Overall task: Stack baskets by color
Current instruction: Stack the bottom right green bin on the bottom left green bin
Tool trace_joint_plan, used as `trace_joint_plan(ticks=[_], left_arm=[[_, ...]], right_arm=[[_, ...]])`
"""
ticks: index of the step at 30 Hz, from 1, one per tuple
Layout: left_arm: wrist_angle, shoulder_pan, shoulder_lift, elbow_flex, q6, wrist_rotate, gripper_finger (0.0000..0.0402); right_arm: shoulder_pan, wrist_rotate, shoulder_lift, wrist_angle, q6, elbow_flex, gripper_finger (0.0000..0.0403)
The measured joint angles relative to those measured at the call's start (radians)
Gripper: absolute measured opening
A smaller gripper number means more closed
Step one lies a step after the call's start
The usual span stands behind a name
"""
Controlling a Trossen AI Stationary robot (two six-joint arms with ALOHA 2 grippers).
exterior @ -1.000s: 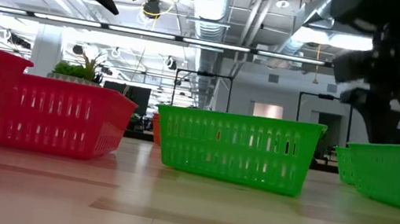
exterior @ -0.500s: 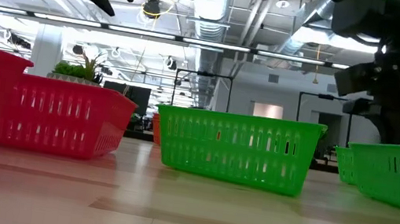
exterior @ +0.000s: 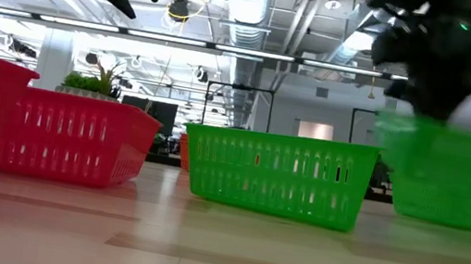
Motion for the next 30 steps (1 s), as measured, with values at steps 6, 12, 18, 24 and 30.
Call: trace_joint_plan(ticks=[6, 12, 18, 24, 30], left_arm=[[0.0, 0.0, 0.0, 0.0, -0.04, 0.0, 0.0223], [0.0, 0.0, 0.0, 0.0, -0.073, -0.001, 0.0223], [0.0, 0.0, 0.0, 0.0, -0.086, 0.005, 0.0223], [-0.004, 0.0, 0.0, 0.0, -0.061, 0.009, 0.0223], [-0.009, 0.0, 0.0, 0.0, -0.037, 0.024, 0.0223]], right_arm=[[-0.131, -0.039, -0.044, 0.047, 0.074, 0.141, 0.0013], [-0.118, -0.081, 0.026, 0.171, 0.1, 0.257, 0.0006], [-0.055, -0.073, 0.176, 0.231, 0.24, 0.353, 0.0008], [0.01, -0.056, 0.337, 0.265, 0.276, 0.44, 0.0011], [0.023, -0.049, 0.442, 0.192, 0.251, 0.491, 0.0012]])
